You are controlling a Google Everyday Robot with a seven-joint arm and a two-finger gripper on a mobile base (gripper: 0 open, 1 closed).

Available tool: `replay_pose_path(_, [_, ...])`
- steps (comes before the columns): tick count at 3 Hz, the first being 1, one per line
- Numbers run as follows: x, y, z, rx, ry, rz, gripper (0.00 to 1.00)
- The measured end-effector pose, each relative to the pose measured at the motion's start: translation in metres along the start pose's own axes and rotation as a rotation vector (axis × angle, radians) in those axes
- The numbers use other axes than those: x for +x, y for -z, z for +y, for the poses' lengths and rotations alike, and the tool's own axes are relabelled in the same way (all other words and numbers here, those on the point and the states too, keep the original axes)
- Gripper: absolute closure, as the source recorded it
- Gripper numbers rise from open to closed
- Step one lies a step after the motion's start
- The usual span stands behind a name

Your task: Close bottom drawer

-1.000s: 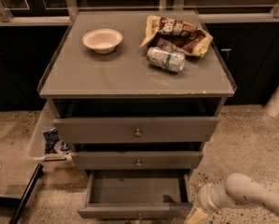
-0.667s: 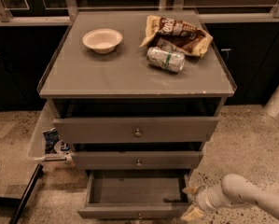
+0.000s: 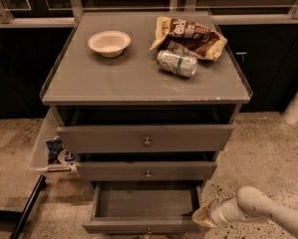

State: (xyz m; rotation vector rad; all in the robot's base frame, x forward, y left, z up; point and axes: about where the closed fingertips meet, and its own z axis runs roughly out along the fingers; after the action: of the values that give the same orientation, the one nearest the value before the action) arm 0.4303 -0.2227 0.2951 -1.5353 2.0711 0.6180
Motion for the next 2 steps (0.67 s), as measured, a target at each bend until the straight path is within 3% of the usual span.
replay_pose_path(1, [0.0,0.0,0.0,0.0,0.0,0.0,0.99])
replay_pose_path(2, [0.01,-0.019,0.001,0.005,-0.026,-0.007,1.0])
